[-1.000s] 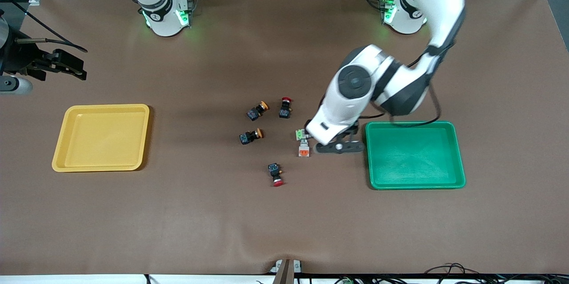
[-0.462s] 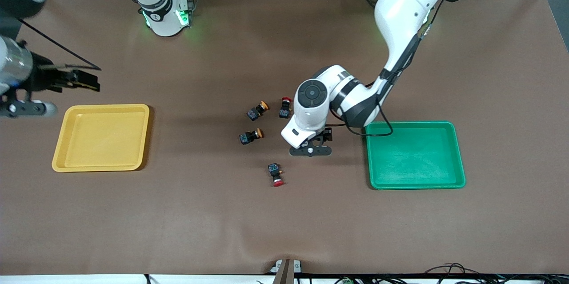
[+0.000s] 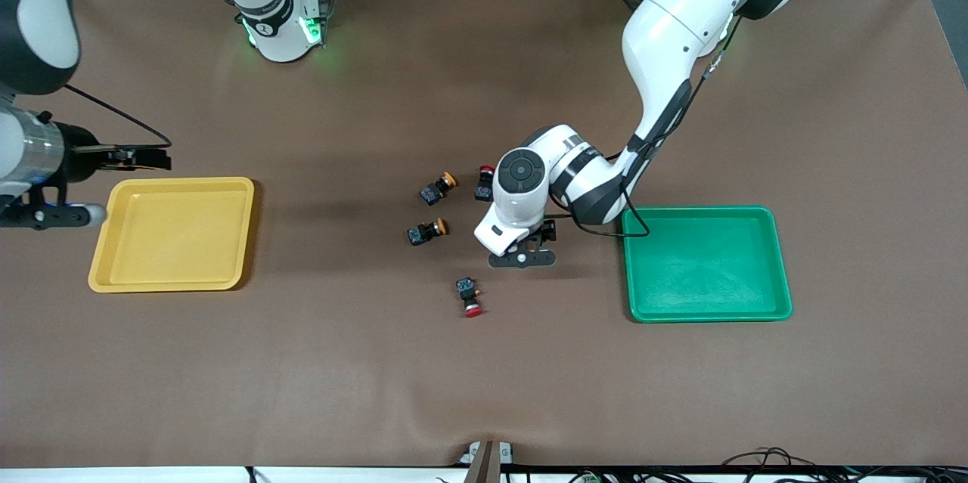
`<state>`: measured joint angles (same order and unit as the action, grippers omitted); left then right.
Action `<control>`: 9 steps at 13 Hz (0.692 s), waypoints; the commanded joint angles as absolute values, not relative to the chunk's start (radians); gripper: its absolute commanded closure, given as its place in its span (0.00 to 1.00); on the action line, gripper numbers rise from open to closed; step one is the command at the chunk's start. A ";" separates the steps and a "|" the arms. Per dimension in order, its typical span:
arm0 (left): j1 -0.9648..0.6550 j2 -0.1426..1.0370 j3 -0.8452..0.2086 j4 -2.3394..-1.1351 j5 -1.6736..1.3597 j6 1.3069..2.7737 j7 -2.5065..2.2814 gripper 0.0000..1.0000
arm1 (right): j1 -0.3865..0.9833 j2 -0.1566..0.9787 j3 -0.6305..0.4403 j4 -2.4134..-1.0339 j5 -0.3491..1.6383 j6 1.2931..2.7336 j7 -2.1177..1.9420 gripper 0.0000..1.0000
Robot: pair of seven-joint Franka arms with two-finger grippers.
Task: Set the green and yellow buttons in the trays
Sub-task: 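Grasp the white button with the left gripper while the right gripper reaches out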
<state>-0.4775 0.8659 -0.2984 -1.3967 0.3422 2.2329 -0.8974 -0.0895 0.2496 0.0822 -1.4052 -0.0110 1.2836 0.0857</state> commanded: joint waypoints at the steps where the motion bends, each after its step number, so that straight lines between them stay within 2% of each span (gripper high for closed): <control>1: -0.485 0.894 -0.295 -1.368 0.377 2.267 -0.894 0.02 | -0.098 0.249 0.098 -1.402 -0.015 1.241 0.274 0.00; 4: -0.486 0.910 -0.295 -1.368 0.379 2.278 -0.888 0.04 | -0.075 0.270 0.098 -1.401 -0.002 1.282 0.328 0.00; 5: -0.486 0.913 -0.295 -1.368 0.379 2.279 -0.888 0.09 | -0.074 0.294 0.101 -1.399 0.000 1.314 0.366 0.00; 6: -0.486 0.913 -0.295 -1.368 0.382 2.278 -0.888 0.16 | -0.060 0.310 0.104 -1.399 0.005 1.337 0.424 0.00; 9: -0.488 0.911 -0.295 -1.368 0.387 2.278 -0.887 0.51 | 0.014 0.356 0.104 -1.397 0.006 1.357 0.610 0.00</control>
<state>-0.4790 0.8978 -0.2975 -1.3956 0.3563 2.2760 -0.8873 -0.0283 0.3234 0.1024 -1.4097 -0.0032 1.3451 0.4998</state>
